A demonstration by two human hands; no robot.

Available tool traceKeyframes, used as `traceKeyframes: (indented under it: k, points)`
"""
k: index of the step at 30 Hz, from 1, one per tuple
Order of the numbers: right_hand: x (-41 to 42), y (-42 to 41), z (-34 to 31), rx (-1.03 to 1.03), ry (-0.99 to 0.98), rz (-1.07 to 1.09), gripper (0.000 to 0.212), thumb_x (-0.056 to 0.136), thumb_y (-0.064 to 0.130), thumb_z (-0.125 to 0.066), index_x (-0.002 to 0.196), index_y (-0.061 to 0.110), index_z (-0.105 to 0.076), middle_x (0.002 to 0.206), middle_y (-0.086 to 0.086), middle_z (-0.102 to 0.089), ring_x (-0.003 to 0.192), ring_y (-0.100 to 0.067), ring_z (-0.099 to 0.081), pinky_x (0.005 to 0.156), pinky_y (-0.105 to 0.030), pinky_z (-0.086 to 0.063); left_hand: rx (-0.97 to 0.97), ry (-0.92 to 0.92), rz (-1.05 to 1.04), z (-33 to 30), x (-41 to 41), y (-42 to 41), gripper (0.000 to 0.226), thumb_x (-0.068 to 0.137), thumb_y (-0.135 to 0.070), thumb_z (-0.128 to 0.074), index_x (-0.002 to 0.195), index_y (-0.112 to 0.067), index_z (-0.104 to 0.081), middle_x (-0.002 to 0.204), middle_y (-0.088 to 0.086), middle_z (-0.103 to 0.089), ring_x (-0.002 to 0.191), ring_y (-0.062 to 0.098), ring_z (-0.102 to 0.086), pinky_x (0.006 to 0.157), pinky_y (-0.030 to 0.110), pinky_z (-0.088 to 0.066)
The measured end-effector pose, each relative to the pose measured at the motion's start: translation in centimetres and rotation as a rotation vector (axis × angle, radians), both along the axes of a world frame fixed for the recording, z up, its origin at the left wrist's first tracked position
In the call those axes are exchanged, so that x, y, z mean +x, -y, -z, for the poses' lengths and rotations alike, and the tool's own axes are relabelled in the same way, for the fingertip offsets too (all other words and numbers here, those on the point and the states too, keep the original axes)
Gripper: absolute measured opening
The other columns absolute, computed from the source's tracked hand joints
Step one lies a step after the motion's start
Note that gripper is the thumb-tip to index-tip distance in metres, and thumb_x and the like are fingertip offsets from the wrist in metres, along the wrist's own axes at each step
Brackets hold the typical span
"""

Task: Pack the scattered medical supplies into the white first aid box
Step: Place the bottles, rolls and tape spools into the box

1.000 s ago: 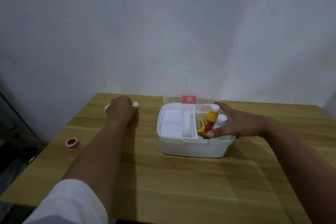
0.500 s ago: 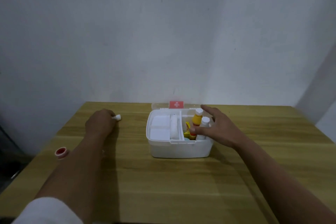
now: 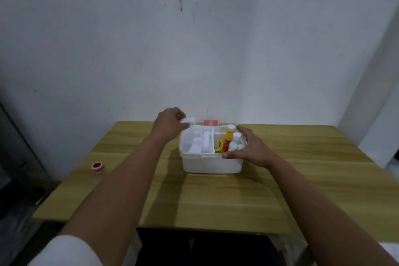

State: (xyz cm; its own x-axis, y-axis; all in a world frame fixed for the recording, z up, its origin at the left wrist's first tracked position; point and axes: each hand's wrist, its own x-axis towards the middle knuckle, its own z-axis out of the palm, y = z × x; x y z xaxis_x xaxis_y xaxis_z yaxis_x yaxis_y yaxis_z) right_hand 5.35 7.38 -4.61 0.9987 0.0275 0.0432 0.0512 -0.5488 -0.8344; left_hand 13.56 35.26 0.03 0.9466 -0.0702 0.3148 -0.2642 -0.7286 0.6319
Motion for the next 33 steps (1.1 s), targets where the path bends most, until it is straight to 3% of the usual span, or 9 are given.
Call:
traceKeyframes:
  k: [6,12,18,22,25,33]
  points:
    - [0.1,0.4,0.3,-0.003,0.002,-0.021,0.142,0.040,0.067,-0.096,0.158,0.029,-0.028,0.160,0.001,-0.038,0.140,-0.022,-0.044,0.112,-0.047,-0.046,0.258,0.010,0.024,1.7,-1.3,2.9,0.026,0.081,-0.020,-0.076,0.107,-0.016,-0.079,0.107,0.003,-0.076,0.099,0.020,-0.069,0.084,0.030,-0.054]
    - [0.8,1.0,0.6,-0.009,0.005,-0.044,0.134,0.048,0.055,-0.097,0.159,0.028,-0.028,0.157,-0.003,-0.044,0.129,-0.021,-0.048,0.102,-0.038,-0.049,0.300,0.027,-0.023,2.6,-1.3,2.9,0.032,0.084,-0.022,-0.070,0.115,-0.024,-0.077,0.112,0.004,-0.075,0.102,0.024,-0.069,0.087,0.034,-0.056]
    - [0.7,1.1,0.8,-0.012,-0.001,-0.029,0.144,0.037,0.068,-0.095,0.159,0.031,-0.030,0.156,-0.001,-0.046,0.132,-0.022,-0.050,0.106,-0.040,-0.050,0.295,0.093,-0.001,2.9,-1.1,3.0,0.033,0.084,-0.044,-0.068,0.111,-0.027,-0.078,0.117,-0.004,-0.073,0.111,0.022,-0.063,0.093,0.039,-0.052]
    - [0.6,1.0,0.6,-0.001,-0.004,-0.032,0.142,0.037,0.068,-0.096,0.158,0.031,-0.031,0.155,0.002,-0.047,0.134,-0.020,-0.051,0.108,-0.040,-0.048,0.280,0.138,-0.016,3.2,-0.8,2.3,0.027,0.086,-0.026,-0.062,0.107,-0.025,-0.077,0.112,0.002,-0.066,0.106,0.026,-0.061,0.088,0.040,-0.052]
    - [0.6,1.0,0.6,0.000,-0.002,-0.025,0.144,0.035,0.070,-0.095,0.158,0.031,-0.032,0.155,0.003,-0.047,0.135,-0.019,-0.049,0.111,-0.042,-0.046,0.219,0.098,-0.014,3.4,-0.5,2.1,0.025,0.085,-0.012,-0.063,0.101,-0.020,-0.079,0.106,0.001,-0.073,0.098,0.022,-0.067,0.084,0.037,-0.056]
    - [0.9,1.0,0.7,-0.026,-0.002,-0.036,0.133,0.048,0.057,-0.096,0.160,0.029,-0.029,0.156,-0.001,-0.046,0.128,-0.017,-0.048,0.106,-0.038,-0.047,0.203,0.127,0.029,3.1,-1.6,2.0,0.021,0.089,-0.022,-0.061,0.097,-0.025,-0.080,0.103,-0.003,-0.071,0.093,0.019,-0.066,0.077,0.037,-0.056]
